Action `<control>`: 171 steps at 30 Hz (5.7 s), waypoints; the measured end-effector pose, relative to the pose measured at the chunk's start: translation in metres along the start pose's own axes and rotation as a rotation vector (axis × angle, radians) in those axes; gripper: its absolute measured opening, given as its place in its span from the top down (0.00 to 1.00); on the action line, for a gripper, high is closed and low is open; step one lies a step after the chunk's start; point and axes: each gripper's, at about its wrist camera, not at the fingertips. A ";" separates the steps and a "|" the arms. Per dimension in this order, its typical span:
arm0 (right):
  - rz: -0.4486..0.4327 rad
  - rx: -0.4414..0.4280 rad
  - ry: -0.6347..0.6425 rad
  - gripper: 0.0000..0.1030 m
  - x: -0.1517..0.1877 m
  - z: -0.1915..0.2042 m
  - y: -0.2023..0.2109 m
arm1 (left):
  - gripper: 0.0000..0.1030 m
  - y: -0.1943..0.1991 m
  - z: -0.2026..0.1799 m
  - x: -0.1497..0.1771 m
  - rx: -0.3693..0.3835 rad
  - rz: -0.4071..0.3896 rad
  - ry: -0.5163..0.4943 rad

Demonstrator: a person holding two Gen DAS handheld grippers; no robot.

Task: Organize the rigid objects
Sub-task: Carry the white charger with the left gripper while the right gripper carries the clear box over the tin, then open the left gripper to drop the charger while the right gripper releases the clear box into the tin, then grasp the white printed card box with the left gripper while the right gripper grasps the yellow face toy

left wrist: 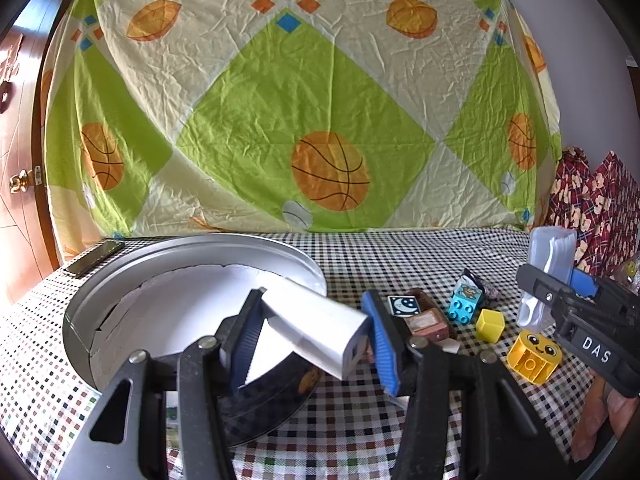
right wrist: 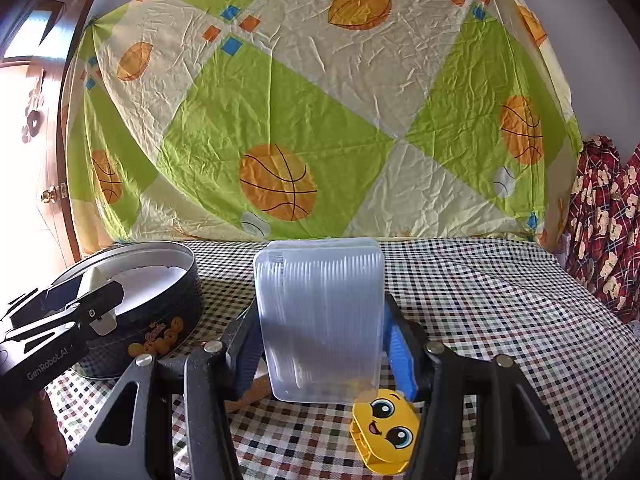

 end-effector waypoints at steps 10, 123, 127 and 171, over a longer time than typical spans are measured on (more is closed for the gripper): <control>0.007 -0.045 0.025 0.45 0.000 0.022 -0.006 | 0.52 0.002 0.011 0.000 -0.013 -0.008 0.003; 0.505 -0.359 0.327 0.45 -0.033 0.200 -0.175 | 0.52 -0.101 0.168 -0.035 -0.104 0.358 -0.039; 0.525 -0.360 0.331 0.44 -0.030 0.201 -0.181 | 0.51 -0.105 0.171 -0.036 -0.107 0.370 -0.041; 0.404 -0.070 0.030 0.31 0.019 -0.061 -0.023 | 0.05 -0.040 -0.074 0.007 0.208 0.225 -0.248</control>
Point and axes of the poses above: each gripper's, at about its wrist camera, not at the fingertips, and y roughly against the way its jaws point, z to its left, x to its underside, and after that the axes turned 3 degrees about -y, right-handed
